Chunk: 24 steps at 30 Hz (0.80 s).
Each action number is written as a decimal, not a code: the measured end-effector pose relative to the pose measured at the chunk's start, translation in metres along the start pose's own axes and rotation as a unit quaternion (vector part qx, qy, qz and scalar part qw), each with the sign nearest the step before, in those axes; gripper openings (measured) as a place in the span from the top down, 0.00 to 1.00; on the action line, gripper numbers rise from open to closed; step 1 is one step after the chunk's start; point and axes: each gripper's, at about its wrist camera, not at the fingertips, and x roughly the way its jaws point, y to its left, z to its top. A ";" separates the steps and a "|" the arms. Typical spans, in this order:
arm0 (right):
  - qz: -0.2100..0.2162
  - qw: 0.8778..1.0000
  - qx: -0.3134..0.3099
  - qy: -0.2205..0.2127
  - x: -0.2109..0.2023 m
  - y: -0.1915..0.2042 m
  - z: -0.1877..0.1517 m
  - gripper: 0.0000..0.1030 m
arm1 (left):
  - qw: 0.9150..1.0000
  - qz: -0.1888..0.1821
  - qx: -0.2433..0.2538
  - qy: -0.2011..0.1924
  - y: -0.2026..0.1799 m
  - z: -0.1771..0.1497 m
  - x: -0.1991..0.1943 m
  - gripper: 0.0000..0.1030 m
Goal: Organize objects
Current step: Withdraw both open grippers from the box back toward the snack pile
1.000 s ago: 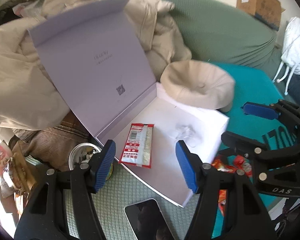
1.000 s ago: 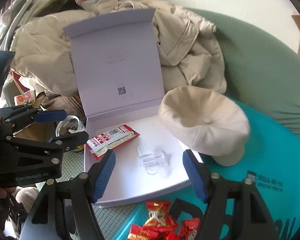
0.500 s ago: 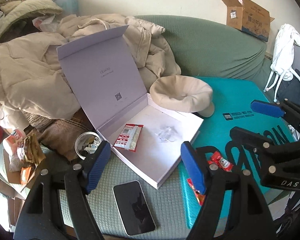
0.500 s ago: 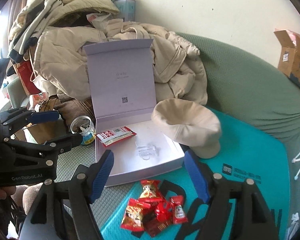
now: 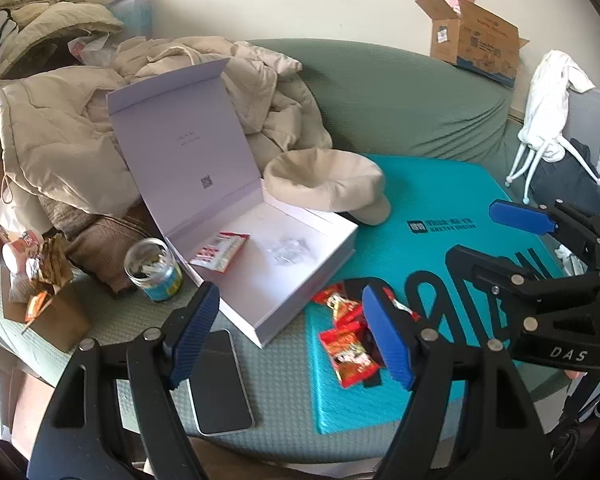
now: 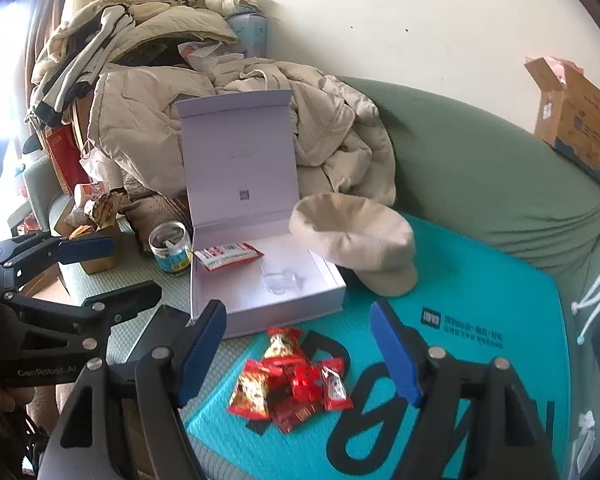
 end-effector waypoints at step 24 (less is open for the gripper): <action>0.007 0.997 0.033 0.073 0.022 -0.023 -0.083 0.27 | 0.996 -0.044 -0.023 0.079 -0.026 -0.064 0.048 0.29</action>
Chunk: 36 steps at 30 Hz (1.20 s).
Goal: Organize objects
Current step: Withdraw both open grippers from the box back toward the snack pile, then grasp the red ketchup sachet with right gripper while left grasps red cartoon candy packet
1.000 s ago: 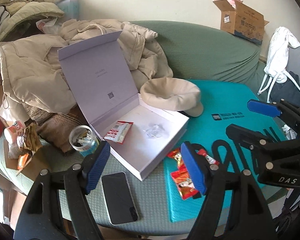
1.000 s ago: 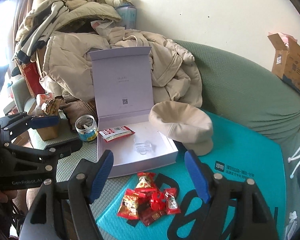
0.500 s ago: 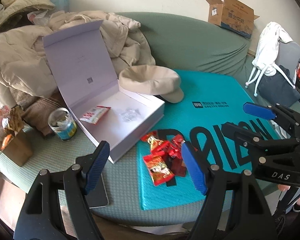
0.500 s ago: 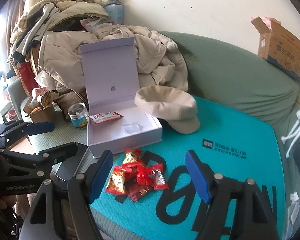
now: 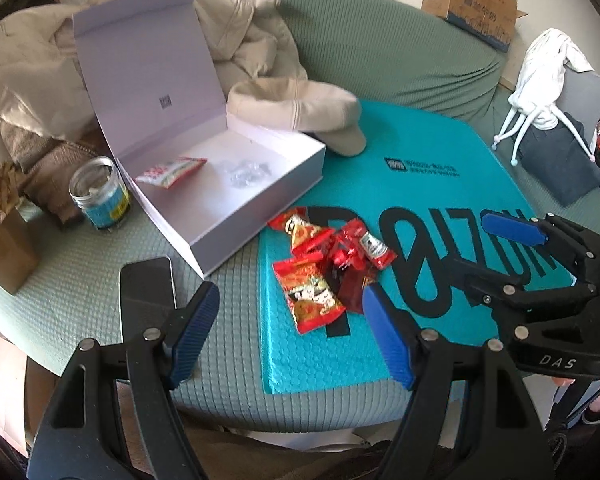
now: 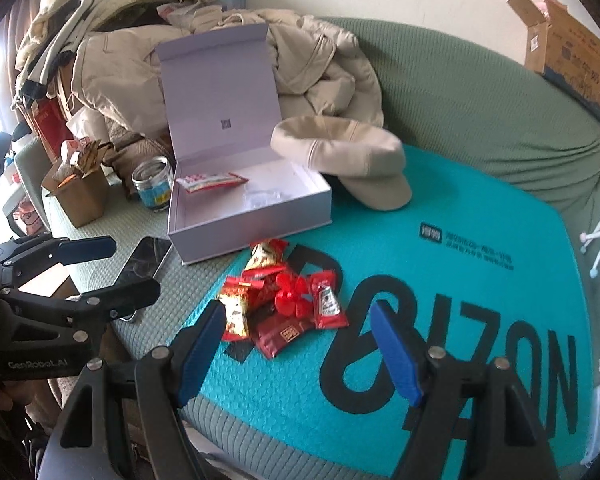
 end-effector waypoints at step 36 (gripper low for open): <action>0.016 0.993 0.033 0.112 0.131 -0.048 -0.010 0.29 | 0.991 -0.031 -0.030 0.129 0.004 -0.003 0.126 0.29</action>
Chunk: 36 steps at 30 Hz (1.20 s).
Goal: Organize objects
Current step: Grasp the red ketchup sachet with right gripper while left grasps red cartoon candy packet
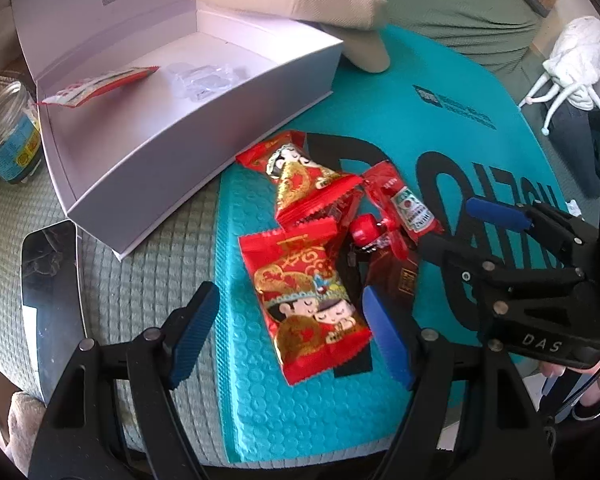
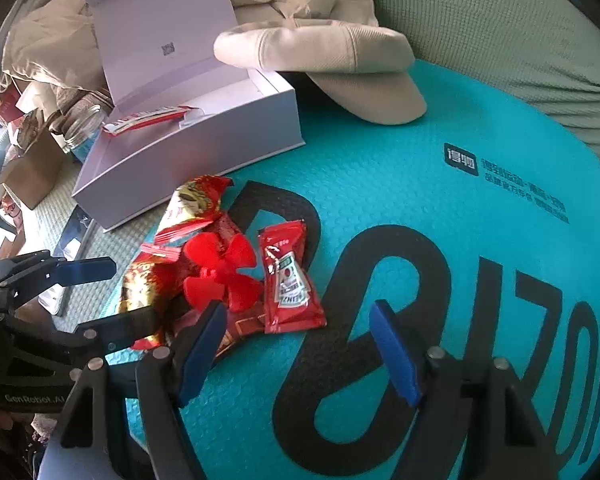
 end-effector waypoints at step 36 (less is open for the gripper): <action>-0.023 0.999 -0.028 0.021 0.004 -0.004 -0.028 0.76 | 1.000 -0.004 0.025 -0.004 0.002 -0.025 -0.014 0.59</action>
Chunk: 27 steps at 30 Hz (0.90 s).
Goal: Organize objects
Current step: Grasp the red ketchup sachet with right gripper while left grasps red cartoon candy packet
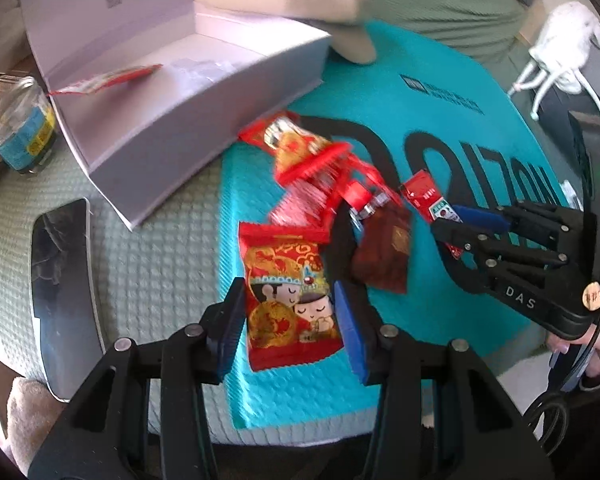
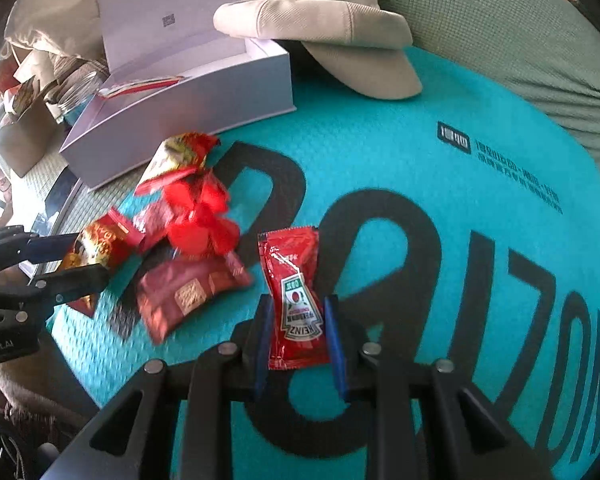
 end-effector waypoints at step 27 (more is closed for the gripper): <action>-0.008 1.000 0.006 -0.014 -0.013 0.003 -0.028 0.75 | 0.998 0.045 -0.013 -0.040 0.008 -0.013 0.006 0.63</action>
